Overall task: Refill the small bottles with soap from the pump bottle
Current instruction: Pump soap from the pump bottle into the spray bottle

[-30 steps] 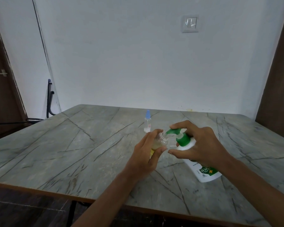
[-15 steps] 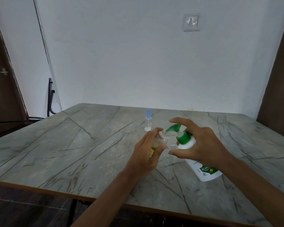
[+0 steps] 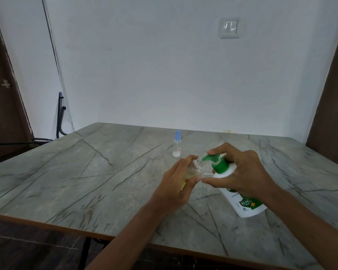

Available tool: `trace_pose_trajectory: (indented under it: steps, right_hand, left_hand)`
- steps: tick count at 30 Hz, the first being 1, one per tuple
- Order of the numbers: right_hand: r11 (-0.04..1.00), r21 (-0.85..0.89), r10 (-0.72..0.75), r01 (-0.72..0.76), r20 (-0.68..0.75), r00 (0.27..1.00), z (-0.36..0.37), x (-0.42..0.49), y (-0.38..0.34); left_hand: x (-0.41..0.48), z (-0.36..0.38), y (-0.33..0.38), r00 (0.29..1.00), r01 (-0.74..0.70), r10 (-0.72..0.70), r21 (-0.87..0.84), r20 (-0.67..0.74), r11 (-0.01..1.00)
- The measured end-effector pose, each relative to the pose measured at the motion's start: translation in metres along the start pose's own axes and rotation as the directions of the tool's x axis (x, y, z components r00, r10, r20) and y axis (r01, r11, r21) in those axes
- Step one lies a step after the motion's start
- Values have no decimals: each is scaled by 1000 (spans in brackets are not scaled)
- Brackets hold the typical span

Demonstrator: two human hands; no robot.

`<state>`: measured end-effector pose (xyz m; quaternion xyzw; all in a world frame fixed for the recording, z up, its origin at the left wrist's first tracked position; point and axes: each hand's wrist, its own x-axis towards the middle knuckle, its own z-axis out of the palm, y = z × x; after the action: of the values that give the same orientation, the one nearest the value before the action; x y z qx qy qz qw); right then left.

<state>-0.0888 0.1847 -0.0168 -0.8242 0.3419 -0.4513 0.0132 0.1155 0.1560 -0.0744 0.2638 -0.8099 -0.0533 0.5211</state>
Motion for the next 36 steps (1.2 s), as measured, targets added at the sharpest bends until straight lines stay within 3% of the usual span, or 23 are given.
trace_pose_trajectory:
  steps: [13,28,36]
  right_hand:
    - [996,-86,43,-35,97,994,2,1,2]
    - [999,-3,33,-33,33,999,0,3,4]
    - [993,-116,40,-28,105,994,3,4,4]
  left_hand:
    - [2,-2,3,998,-1,-1,-23,-65,1000]
    - [0,-1,-1,1000,-24,23,-27,-1,999]
    - [2,-3,0,998,-8,7,-17,-60,1000]
